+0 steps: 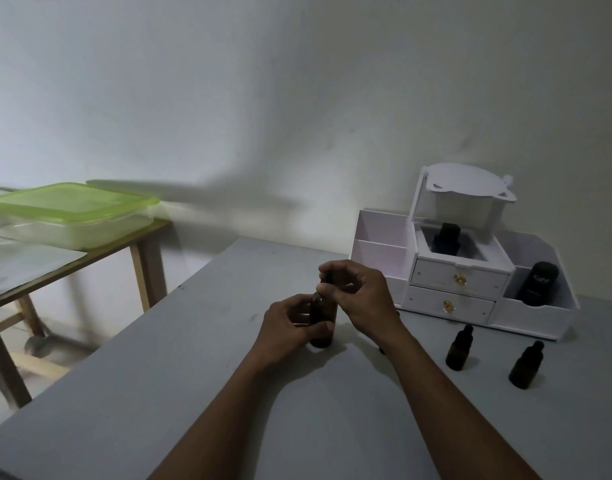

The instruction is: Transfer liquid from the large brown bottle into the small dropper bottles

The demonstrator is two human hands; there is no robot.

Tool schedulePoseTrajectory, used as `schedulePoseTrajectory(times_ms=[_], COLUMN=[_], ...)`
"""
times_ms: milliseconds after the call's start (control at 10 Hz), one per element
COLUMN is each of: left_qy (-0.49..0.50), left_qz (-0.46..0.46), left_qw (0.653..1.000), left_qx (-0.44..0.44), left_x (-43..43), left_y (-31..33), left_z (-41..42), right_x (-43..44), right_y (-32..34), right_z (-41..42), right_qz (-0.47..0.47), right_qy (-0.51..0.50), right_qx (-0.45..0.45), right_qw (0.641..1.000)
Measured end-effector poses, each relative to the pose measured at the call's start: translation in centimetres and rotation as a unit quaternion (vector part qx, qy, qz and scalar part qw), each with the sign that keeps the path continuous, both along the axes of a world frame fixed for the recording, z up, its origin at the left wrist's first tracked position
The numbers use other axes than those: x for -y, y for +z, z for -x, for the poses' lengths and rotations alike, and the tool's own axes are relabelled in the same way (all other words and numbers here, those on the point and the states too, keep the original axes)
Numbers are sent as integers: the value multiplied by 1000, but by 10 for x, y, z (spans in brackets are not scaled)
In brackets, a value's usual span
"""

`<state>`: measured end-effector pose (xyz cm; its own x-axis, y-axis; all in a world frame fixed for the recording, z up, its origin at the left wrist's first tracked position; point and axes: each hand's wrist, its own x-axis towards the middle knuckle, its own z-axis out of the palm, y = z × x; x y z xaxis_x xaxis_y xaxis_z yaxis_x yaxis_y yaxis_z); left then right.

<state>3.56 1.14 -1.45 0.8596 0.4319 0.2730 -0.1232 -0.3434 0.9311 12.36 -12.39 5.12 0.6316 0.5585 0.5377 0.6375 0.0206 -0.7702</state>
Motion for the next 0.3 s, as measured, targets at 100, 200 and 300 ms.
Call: schedulePoseTrajectory(times_ms=[100,200,300], left_qy=[11,21,45], left_qz=[1,0,29], left_qw=[1000,1000,998], left_qx=[-6,-6,-15], left_x=[7,10,11], left_y=[2,4,1], left_z=[4,6,12], right_x=[0,1,6], right_y=[-1,2,2], right_z=[2,3,9], right_qz=[7,22,31], right_qy=[-4,-5,-29], right_qx=[5,11,4], right_qw=[1000,1000,999])
